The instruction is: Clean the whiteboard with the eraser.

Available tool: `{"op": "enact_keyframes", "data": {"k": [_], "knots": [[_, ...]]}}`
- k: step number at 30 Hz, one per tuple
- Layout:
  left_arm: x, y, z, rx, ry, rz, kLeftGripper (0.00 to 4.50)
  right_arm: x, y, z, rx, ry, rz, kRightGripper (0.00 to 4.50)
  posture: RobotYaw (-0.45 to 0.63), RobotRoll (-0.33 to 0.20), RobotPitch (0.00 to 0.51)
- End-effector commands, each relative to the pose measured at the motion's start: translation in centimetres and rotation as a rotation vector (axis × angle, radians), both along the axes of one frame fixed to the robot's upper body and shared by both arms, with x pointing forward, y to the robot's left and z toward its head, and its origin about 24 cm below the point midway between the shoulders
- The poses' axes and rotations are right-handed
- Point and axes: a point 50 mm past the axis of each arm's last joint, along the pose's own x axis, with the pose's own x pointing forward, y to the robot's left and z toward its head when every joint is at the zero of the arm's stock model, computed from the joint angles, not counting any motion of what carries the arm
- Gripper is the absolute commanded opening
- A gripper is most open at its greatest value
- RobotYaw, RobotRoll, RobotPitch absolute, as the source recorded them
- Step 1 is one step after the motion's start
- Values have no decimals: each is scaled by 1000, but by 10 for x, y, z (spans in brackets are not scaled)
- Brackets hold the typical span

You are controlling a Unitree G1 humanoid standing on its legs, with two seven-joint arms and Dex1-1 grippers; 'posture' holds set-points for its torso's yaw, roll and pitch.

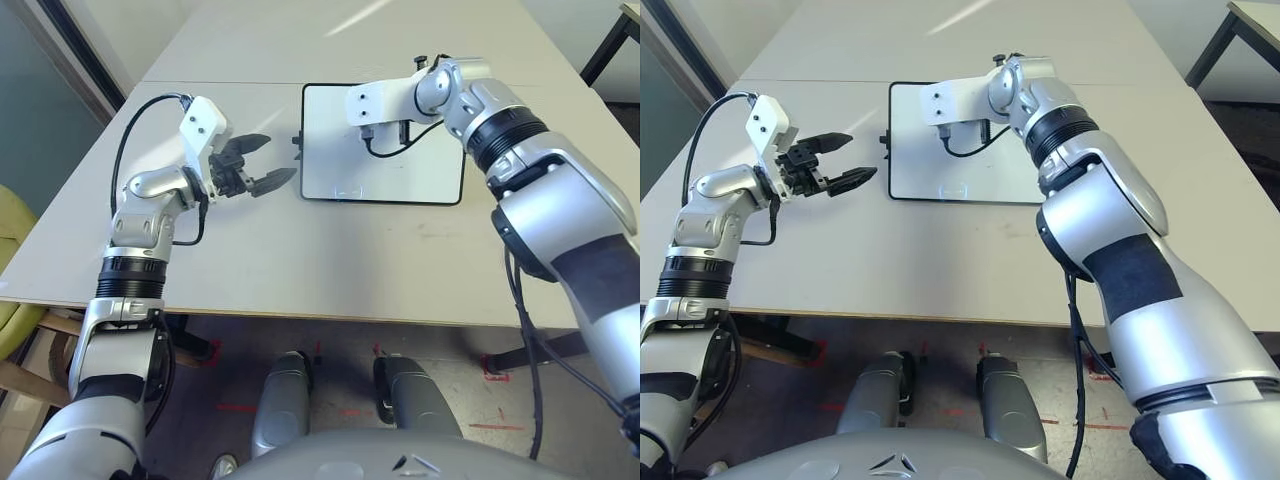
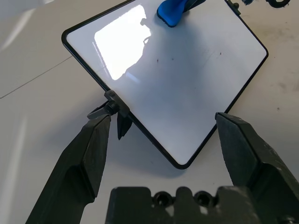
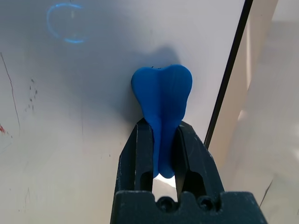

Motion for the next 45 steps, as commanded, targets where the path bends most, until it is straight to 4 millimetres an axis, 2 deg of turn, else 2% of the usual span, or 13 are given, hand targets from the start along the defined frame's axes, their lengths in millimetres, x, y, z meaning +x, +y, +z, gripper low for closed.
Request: {"op": "enact_keyframes", "data": {"k": [1, 5, 10, 17, 22, 27, 30, 34, 45], "knots": [[1, 0, -2, 3, 12, -10, 4500, 0, -24, -19, -46, 66, -77, 417, -76, 0, 104], [1, -1, -2, 4, 12, -13, 4500, -1, -30, -18, -4, 97, -94, 417, -79, 0, 105], [2, -1, -2, 4, 13, -15, 4500, -4, -33, -3, 121, 169, -75, 417, -79, 0, 105], [2, -1, -1, 2, 10, -17, 4500, -14, -69, 17, 159, 263, -75, 417, -90, 0, 103], [3, -4, -2, -7, 10, -23, 4500, -31, -113, 24, 241, 384, -147, 417, -99, 0, 102], [3, -5, -4, -10, 13, -27, 4500, -53, -146, 12, 289, 511, -211, 417, -110, 0, 104], [3, -5, -4, -11, 16, -26, 4500, -64, -166, -4, 303, 552, -297, 417, -127, 0, 107], [4, -5, -5, -13, 19, -25, 4500, -65, -187, -28, 345, 523, -456, 417, -135, 0, 108], [3, 3, -3, -27, 11, 16, 4500, -52, -188, -55, 516, 459, -672, 417, -113, 0, 117]]}}
